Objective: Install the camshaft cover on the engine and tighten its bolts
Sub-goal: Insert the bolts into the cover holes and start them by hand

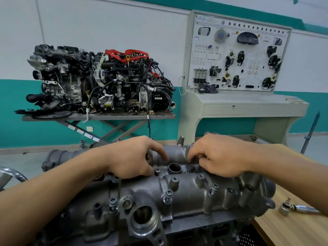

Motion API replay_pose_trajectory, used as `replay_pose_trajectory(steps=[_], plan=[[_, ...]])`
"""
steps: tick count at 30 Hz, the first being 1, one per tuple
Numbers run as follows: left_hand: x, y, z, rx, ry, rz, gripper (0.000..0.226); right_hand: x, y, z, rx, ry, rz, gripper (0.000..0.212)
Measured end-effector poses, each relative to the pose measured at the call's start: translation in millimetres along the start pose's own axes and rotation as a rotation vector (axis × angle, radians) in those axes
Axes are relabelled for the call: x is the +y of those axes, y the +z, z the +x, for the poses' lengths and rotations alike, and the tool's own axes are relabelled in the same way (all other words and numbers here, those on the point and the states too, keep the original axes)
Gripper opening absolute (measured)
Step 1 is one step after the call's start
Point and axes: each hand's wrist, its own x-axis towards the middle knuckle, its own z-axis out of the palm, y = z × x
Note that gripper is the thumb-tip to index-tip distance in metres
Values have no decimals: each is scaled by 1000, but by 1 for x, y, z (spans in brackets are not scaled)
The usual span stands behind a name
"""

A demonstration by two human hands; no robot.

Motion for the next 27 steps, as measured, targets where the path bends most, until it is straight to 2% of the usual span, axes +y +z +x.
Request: replay_pose_trajectory(steps=[3, 7, 10, 13, 18, 22, 25, 27], plan=[[2, 1, 1, 13, -3, -26, 23, -1, -1, -1, -29, -15, -3, 38], [2, 10, 2, 103, 5, 145, 18, -1, 3, 1, -16, 20, -53, 29], [2, 10, 3, 62, 38, 116, 5, 3, 4, 1, 41, 8, 9, 26], [1, 7, 3, 25, 54, 72, 10, 6, 4, 3, 39, -55, 23, 20], [-1, 10, 3, 115, 4, 113, 15, 6, 7, 6, 33, -61, -66, 18], [0, 11, 3, 129, 14, 172, 14, 5, 10, 5, 61, -59, -120, 39], [1, 8, 1, 71, 52, 131, 10, 7, 7, 6, 40, -80, -1, 18], [1, 7, 1, 40, 56, 97, 17, 8, 5, 7, 9, -89, 18, 18]])
